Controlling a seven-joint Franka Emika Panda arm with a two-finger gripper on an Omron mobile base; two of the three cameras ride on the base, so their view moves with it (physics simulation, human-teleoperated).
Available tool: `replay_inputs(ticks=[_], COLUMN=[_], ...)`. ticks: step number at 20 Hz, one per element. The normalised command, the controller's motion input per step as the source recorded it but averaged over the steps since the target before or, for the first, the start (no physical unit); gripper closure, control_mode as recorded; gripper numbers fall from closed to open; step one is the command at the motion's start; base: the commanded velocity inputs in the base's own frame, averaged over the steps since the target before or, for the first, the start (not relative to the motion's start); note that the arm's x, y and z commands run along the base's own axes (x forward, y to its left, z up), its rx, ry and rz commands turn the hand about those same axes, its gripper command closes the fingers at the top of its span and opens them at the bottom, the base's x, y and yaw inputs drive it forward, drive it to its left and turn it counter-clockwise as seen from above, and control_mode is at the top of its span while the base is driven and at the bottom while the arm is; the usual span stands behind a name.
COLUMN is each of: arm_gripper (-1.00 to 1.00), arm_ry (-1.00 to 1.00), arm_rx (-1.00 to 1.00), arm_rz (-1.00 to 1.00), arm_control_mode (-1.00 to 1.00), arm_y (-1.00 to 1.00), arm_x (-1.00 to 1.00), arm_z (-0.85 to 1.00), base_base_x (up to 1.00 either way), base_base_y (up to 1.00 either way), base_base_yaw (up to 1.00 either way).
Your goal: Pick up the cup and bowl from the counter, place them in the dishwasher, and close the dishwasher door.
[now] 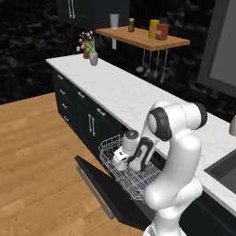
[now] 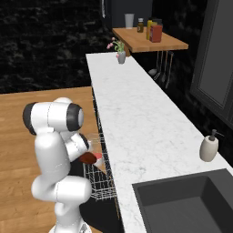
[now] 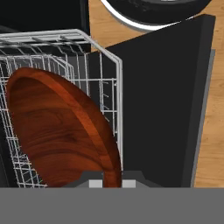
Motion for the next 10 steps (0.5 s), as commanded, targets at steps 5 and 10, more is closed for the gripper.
replay_inputs(ticks=[5,10], arm_gripper=[1.00,1.00], arm_ry=[0.00,0.00], arm_rx=[-0.01,-0.02], arm_rz=[0.00,0.00], arm_control_mode=[-1.00,-1.00], arm_y=[-0.06,-0.09], arm_x=[0.03,0.00], arm_z=[-0.65,-0.81], base_base_x=[0.00,0.00], base_base_y=[0.00,0.00], base_base_yaw=[0.00,0.00])
